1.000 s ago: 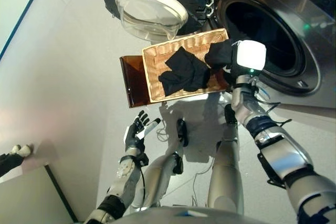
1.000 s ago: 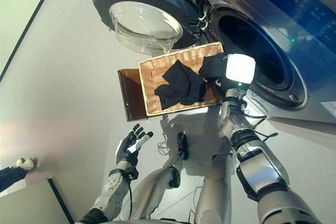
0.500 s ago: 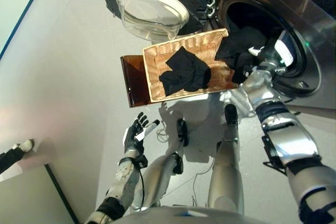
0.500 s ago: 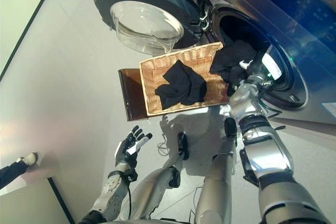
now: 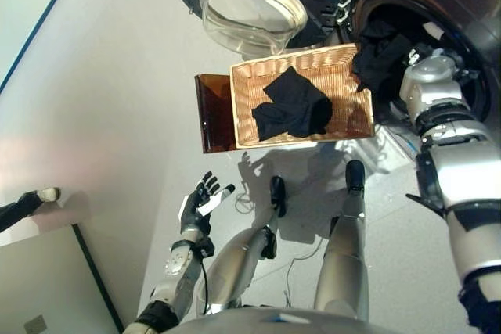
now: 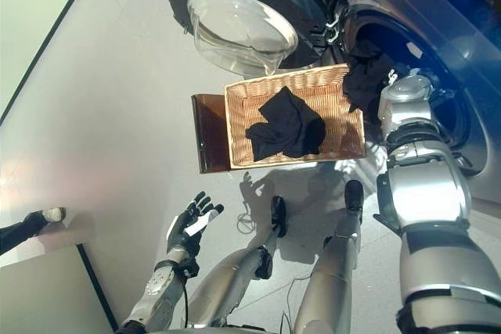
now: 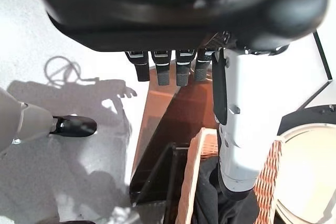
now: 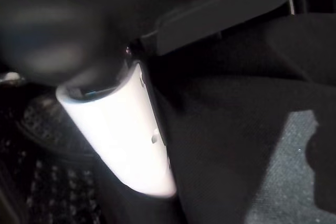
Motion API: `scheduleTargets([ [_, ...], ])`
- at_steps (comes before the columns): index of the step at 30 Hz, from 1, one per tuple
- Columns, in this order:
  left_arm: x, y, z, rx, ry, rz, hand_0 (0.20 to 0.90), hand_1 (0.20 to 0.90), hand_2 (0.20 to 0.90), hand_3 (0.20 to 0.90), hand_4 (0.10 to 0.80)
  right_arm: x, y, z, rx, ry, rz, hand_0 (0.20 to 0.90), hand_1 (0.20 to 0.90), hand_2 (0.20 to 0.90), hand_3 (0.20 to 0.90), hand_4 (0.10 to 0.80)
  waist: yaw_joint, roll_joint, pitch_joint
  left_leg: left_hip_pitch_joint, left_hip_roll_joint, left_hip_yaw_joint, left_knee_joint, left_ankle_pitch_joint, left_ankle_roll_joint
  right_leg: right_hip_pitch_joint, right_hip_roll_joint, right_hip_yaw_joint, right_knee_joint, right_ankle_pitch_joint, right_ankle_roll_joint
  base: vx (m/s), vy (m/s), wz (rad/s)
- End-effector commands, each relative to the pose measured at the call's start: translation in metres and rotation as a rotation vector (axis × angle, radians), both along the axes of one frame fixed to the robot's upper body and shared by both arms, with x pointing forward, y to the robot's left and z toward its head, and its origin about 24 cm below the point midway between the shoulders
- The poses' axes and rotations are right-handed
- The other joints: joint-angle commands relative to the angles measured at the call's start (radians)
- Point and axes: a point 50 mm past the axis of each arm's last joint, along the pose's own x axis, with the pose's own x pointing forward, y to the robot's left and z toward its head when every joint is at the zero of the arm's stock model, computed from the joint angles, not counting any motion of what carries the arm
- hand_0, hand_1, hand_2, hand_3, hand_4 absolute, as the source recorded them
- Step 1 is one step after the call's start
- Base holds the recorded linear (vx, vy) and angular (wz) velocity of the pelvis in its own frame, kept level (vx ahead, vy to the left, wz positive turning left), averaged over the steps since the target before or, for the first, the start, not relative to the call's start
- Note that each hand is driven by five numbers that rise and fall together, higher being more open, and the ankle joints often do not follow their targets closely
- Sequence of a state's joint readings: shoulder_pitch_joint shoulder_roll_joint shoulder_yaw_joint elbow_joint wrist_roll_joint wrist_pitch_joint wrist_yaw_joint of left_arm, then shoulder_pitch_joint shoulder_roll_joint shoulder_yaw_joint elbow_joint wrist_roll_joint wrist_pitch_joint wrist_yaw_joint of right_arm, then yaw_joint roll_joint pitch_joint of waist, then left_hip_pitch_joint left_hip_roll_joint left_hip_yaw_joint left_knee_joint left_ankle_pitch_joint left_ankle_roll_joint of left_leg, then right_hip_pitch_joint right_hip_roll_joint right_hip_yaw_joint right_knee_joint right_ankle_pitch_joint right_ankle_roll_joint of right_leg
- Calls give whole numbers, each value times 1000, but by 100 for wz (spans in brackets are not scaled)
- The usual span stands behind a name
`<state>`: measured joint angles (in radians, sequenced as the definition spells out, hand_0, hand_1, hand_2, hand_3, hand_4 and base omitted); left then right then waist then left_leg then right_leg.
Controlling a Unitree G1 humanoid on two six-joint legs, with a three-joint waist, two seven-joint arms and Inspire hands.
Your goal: Pick up the clothes and place them into the washing machine
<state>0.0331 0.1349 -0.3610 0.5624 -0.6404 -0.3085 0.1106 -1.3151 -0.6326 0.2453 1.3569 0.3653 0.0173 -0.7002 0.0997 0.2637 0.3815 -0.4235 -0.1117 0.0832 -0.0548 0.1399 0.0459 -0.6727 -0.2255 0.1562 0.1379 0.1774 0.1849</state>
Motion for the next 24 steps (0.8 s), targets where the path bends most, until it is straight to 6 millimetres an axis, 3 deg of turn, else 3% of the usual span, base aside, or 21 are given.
scheduleTargets([
  [1,-3,18,12,39,-73,0,900,900,900,900,800,-34,-5,147,-318,-398,-19,200,200,200,200,300,44,21,-62,-80,36,-28,45,-2,-123,3,47,-7,41,-112,-61,-20,2,19],
  [5,2,14,19,28,-109,-17,900,900,900,900,800,-54,-22,170,-379,-406,-119,200,200,200,200,300,64,34,-55,-98,34,-37,38,9,-128,-28,44,-10,57,-118,-61,-27,6,12],
  [11,7,7,24,11,-129,-21,900,900,900,900,800,-71,-42,177,-325,-438,-208,200,200,200,200,300,77,53,-42,-132,31,-38,42,14,-129,-73,42,-5,81,-122,-61,-39,15,13],
  [19,12,0,32,-18,-161,-24,900,900,900,900,800,-72,-61,155,-159,-459,-158,200,200,200,200,300,78,75,-3,-176,24,-28,55,11,-128,-134,41,10,105,-127,-60,-30,13,11],
  [24,13,-3,33,-29,-159,-30,900,900,900,900,800,-68,-64,144,91,-641,-60,200,200,200,200,300,79,93,26,-226,25,-11,88,8,-130,-185,47,31,125,-124,-63,-22,-7,-5],
])
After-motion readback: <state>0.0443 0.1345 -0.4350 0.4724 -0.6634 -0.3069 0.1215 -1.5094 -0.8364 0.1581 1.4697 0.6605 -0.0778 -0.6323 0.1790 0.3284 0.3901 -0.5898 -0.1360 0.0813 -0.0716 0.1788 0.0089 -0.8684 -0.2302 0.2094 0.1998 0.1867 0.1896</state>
